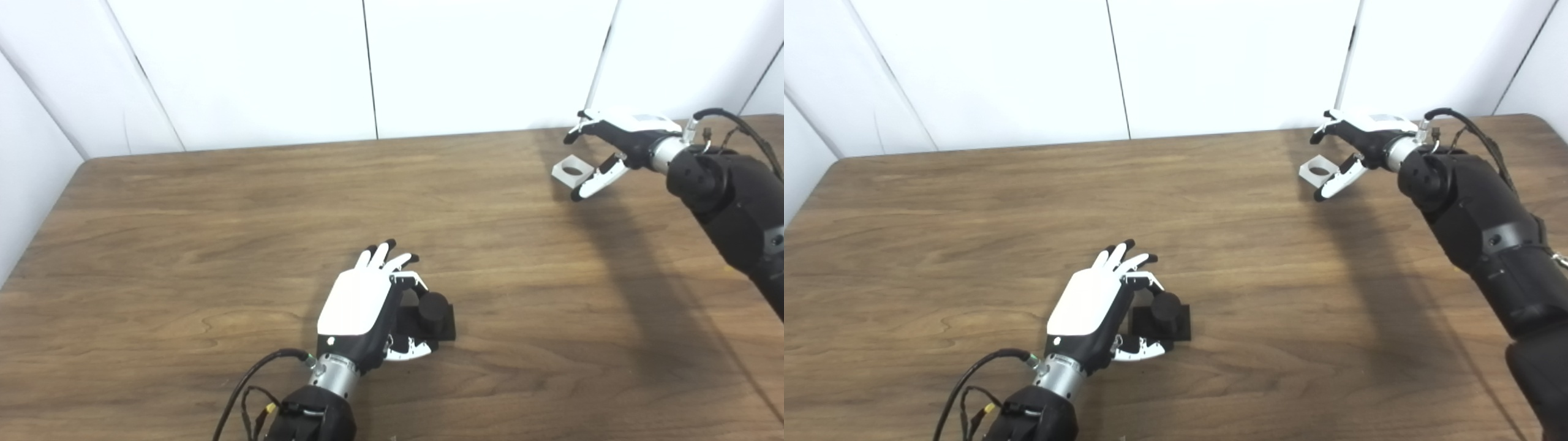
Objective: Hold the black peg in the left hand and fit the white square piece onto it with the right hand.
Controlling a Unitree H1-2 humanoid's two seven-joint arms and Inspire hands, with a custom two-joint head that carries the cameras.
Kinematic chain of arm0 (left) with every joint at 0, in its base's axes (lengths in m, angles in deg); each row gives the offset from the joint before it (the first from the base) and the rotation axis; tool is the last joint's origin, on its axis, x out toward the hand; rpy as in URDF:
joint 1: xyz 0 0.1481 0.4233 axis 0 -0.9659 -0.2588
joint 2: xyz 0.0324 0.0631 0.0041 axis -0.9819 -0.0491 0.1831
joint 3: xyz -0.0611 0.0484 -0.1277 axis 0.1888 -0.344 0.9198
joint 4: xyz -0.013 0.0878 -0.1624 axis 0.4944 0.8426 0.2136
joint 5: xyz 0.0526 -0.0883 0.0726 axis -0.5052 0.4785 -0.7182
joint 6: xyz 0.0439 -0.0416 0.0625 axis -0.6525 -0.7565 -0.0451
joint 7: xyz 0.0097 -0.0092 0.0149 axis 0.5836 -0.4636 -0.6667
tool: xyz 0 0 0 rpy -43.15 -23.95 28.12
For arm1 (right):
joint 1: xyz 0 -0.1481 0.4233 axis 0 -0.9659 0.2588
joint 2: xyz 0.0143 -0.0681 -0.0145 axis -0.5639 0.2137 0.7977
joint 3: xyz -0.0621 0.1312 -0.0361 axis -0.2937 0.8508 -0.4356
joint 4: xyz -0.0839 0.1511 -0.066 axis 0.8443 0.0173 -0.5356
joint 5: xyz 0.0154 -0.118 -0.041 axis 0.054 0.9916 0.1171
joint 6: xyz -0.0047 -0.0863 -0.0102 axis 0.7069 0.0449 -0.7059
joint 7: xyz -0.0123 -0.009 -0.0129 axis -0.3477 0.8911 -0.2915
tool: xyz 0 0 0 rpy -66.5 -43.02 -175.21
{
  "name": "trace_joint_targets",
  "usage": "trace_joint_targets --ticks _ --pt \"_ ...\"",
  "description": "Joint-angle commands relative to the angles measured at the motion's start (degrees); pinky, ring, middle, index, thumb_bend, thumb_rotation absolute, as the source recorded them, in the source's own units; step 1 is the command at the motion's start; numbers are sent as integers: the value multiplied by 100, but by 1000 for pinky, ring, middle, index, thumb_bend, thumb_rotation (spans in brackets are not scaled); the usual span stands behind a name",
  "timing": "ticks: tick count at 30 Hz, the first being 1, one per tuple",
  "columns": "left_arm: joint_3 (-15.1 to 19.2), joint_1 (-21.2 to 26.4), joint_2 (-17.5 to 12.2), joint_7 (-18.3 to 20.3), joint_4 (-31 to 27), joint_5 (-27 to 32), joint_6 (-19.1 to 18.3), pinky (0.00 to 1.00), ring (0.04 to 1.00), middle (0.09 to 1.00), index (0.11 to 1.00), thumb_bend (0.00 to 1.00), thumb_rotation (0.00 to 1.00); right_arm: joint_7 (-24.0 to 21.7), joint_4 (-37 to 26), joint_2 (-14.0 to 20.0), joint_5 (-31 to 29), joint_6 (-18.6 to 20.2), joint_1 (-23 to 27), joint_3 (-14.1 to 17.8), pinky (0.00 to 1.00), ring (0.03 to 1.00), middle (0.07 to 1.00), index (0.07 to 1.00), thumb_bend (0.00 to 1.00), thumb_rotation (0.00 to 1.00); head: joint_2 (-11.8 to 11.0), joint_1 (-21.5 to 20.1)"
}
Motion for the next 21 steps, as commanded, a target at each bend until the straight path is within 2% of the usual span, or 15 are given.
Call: trace_joint_targets --ticks 1,21 --pt "-8 -79 -47 93 192 -97 -66 1000 1000 886 491 523 72 23 -74 28 49 -119 408 -2 1000 1000 1000 819 850 303 8 -1" --pt "-2 -89 -39 145 147 -154 -113 1000 1000 885 491 523 73 48 519 -87 349 -179 766 -359 1000 1000 990 812 839 301 -41 -25"
